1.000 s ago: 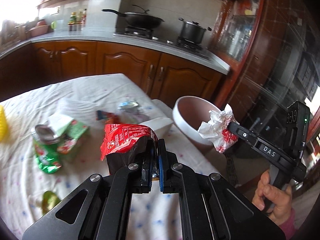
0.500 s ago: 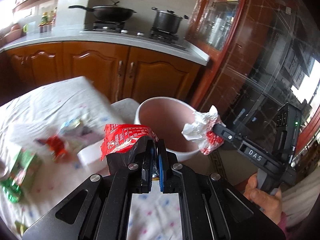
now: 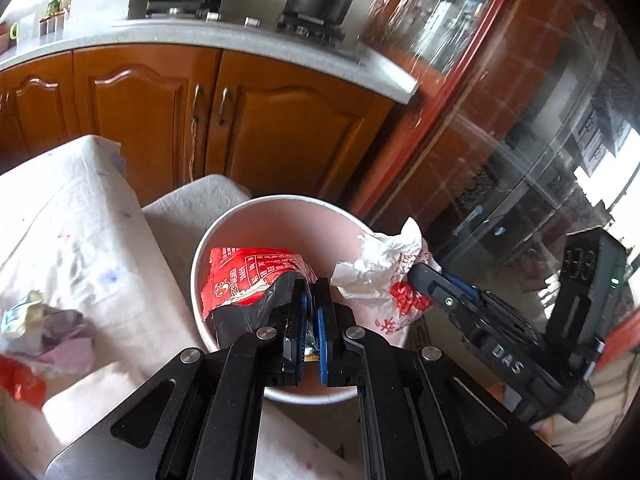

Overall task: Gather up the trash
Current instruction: 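Carry both bags over the pink bucket and open both tools to drop them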

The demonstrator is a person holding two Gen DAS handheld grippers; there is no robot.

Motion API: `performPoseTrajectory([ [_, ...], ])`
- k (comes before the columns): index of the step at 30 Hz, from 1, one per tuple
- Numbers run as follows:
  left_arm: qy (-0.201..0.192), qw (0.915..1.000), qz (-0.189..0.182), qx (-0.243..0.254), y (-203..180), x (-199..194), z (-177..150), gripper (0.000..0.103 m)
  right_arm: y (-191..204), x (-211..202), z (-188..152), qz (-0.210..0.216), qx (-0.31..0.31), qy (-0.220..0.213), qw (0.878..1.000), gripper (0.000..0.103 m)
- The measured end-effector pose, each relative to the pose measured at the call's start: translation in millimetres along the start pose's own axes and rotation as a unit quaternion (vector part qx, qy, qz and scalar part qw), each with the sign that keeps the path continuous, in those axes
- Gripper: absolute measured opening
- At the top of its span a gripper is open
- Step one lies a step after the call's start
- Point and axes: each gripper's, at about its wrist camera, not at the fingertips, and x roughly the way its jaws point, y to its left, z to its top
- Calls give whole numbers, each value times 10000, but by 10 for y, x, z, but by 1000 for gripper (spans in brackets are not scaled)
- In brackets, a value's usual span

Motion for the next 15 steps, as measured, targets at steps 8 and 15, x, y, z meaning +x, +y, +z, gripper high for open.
performPoseTrajectory([
  [8, 364, 9992, 100, -101, 50, 271, -19, 33, -122, 190, 3, -11, 83, 278, 9996, 32],
  [15, 322, 9992, 171, -152, 109, 187, -87, 42, -183, 215, -17, 46, 169, 317, 9993, 42],
])
